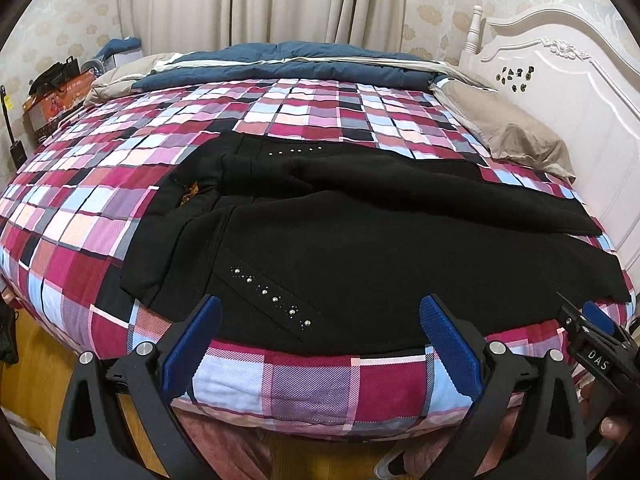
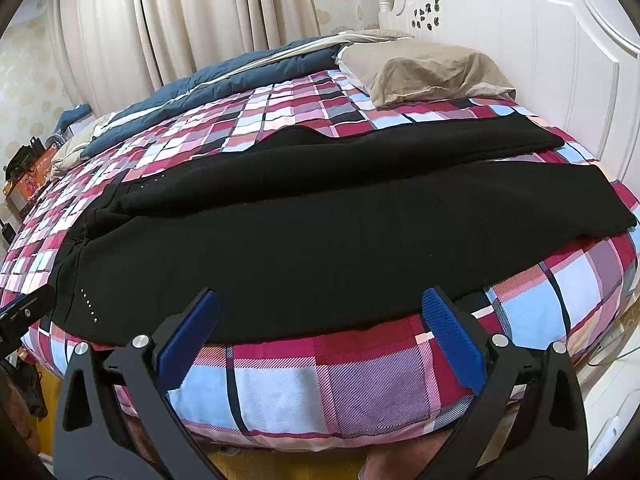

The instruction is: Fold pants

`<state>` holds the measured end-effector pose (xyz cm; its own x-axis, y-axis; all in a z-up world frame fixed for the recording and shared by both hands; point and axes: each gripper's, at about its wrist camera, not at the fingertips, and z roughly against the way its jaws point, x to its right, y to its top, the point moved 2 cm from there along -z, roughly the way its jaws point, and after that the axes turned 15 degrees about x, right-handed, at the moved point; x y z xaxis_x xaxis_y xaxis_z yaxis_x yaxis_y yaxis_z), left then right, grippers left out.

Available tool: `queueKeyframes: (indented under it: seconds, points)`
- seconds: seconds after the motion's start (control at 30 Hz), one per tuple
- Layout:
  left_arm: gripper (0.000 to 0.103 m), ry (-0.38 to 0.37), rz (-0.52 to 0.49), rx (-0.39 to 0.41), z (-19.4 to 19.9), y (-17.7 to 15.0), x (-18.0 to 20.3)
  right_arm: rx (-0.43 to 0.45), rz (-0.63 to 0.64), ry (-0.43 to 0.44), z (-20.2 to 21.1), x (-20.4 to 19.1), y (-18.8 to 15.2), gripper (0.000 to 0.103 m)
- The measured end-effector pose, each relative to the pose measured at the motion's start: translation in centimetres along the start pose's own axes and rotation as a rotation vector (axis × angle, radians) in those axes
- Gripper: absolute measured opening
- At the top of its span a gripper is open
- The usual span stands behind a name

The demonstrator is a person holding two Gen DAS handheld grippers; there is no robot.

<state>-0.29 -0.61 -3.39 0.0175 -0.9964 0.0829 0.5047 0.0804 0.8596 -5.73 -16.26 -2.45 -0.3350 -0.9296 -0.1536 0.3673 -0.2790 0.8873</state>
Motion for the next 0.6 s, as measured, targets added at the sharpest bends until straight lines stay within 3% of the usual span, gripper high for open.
queueKeyframes:
  seconds: [0.6]
  points:
    - [0.099,0.002,-0.002,-0.004,-0.19,-0.48,-0.12,-0.016,-0.004,0.002,-0.33,-0.18,-0.54,0.101]
